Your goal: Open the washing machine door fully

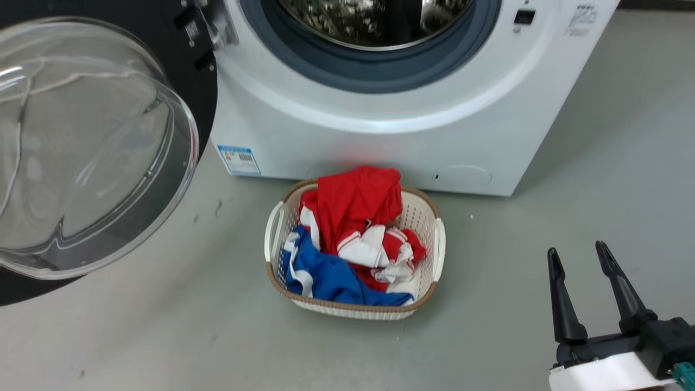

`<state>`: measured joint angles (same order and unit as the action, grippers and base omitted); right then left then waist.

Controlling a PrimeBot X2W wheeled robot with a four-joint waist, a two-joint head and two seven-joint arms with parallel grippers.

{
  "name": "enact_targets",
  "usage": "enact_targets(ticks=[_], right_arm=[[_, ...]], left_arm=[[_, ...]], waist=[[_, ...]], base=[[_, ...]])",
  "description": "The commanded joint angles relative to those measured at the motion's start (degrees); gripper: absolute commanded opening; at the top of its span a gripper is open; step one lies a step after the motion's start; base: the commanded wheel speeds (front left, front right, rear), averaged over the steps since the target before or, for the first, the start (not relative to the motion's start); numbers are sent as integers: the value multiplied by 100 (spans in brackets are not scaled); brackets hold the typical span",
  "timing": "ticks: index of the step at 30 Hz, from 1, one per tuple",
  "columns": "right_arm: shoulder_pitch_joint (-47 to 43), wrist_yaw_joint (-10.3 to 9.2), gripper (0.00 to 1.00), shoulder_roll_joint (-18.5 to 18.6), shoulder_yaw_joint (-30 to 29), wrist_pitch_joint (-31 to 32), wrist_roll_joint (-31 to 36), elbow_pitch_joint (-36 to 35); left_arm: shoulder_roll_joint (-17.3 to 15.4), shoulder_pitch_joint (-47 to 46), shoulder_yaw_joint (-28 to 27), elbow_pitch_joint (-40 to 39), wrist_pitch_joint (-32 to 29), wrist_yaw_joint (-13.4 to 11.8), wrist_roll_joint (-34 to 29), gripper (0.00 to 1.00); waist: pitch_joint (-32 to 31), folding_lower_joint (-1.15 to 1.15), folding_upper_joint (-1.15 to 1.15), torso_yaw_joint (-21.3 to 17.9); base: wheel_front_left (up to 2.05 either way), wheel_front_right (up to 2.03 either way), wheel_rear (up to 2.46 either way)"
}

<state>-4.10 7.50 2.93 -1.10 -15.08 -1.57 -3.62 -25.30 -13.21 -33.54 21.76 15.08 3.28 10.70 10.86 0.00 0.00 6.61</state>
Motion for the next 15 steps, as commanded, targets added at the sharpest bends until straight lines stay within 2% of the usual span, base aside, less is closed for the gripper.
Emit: enact_targets(ticks=[1,9,10,11,12,15], right_arm=[[-64,-1,100,-9,-11,-12,-58,-37],[-268,-1,100,-9,-21,-12,-121,-83],[-289,-1,100,-10,-14,-12,-127,-81],[-305,-1,100,-9,-13,-12,-137,-84],[-311,-1,100,-9,-6,-12,-147,-87],[-336,-1,100,-9,-1,-12,-148,-95]], left_arm=[[93,99,-14,-279,13,58,-96,0],[523,174,352,-1484,13,272,-363,0],[560,182,449,-1585,13,290,-397,16],[589,197,532,-1674,13,313,-429,66],[632,195,634,-1778,13,317,-455,100],[796,202,930,-1957,12,355,-491,100]], waist=[[-235,0,0,-27],[-639,0,0,-67],[-672,0,0,-78],[-700,0,0,-92],[-725,0,0,-108],[-783,0,0,-160]], base=[[0,0,0],[0,0,0],[0,0,0],[0,0,0],[0,0,0],[0,0,0]])
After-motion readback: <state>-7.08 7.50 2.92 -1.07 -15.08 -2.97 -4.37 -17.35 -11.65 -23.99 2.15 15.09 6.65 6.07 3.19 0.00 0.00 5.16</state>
